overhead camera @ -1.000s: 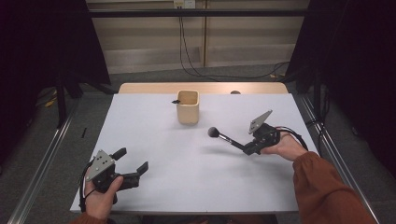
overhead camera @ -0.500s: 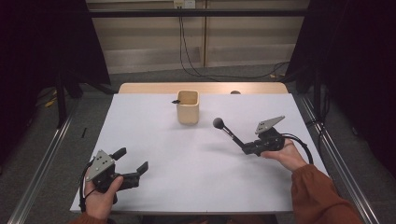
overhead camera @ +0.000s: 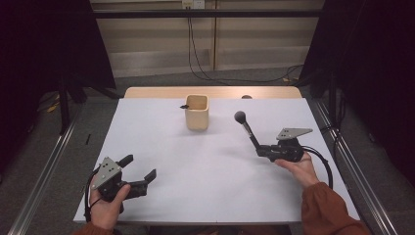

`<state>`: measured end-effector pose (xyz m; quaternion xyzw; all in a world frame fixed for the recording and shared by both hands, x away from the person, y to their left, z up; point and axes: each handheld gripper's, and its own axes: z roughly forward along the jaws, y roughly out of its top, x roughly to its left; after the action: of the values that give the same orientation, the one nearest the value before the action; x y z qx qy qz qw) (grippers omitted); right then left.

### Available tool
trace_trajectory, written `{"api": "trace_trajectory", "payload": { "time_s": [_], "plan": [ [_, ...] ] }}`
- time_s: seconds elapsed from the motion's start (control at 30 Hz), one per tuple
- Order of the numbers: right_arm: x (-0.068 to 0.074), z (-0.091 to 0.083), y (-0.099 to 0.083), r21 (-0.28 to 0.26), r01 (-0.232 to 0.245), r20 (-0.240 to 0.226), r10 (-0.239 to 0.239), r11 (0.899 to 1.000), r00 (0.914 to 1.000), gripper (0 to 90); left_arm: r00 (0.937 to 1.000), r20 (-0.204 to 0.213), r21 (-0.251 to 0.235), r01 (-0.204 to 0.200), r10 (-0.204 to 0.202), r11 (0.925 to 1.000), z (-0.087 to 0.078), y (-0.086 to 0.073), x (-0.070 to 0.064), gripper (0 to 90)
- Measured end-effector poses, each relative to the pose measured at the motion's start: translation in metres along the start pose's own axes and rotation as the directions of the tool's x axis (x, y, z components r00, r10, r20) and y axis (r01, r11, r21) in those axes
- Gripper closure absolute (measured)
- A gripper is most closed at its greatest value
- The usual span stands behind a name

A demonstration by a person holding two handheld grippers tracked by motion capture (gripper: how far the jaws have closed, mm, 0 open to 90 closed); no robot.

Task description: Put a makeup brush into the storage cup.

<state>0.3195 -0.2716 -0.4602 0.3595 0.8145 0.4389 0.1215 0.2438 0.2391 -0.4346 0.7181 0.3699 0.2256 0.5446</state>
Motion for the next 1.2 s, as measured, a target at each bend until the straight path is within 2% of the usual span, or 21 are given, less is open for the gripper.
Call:
{"api": "trace_trajectory", "payload": {
  "time_s": [0.1,0.27,0.47,0.57,0.63,0.7,0.77,0.9,1.13,1.2],
  "plan": [
    [0.001,-0.004,0.0,-0.032,-0.004,0.007,0.004,0.999,1.0,75.7,1.0,0.001,-0.001,-0.001,0.001,1.0,0.001,0.0,0.0,4.9],
    [0.003,-0.006,-0.002,-0.1,-0.024,-0.017,0.022,0.995,0.9996,75.7,0.9997,0.014,-0.001,-0.02,0.02,0.9998,0.004,0.001,-0.003,4.9],
    [0.019,-0.003,0.0,-0.137,-0.005,-0.063,-0.004,0.991,0.998,75.6,0.9997,0.021,-0.015,-0.013,0.013,0.9998,0.004,0.003,-0.008,4.8],
    [0.027,-0.001,0.001,-0.142,0.006,-0.08,-0.018,0.99,0.9967,75.7,0.9996,0.024,-0.02,-0.015,0.016,0.9997,0.004,0.005,-0.012,4.7],
    [0.032,0.0,0.003,-0.146,0.013,-0.09,-0.027,0.989,0.9956,75.6,0.9992,0.008,-0.027,-0.039,0.039,0.9989,0.005,0.007,-0.015,4.7],
    [0.035,0.001,0.004,-0.156,0.013,-0.104,-0.029,0.988,0.9941,75.6,0.9991,0.026,-0.036,-0.032,0.033,0.9989,0.008,0.009,-0.015,4.5],
    [0.039,0.001,0.006,-0.16,0.031,-0.105,-0.048,0.987,0.9933,75.6,0.9989,0.025,-0.035,-0.038,0.039,0.9987,0.01,0.01,-0.016,4.5],
    [0.047,0.003,0.01,-0.176,0.044,-0.142,-0.07,0.983,0.9874,75.6,0.9987,0.041,-0.042,-0.031,0.032,0.9987,0.014,0.012,-0.018,4.5],
    [0.056,0.004,0.013,-0.194,0.052,-0.162,-0.084,0.98,0.9833,75.6,0.9946,0.079,-0.051,-0.063,0.067,0.9967,0.022,0.02,-0.029,4.0],
    [0.058,0.003,0.014,-0.202,0.05,-0.163,-0.083,0.978,0.9831,75.6,0.9938,0.09,-0.055,-0.061,0.065,0.9966,0.025,0.022,-0.032,3.9]
  ]
}}
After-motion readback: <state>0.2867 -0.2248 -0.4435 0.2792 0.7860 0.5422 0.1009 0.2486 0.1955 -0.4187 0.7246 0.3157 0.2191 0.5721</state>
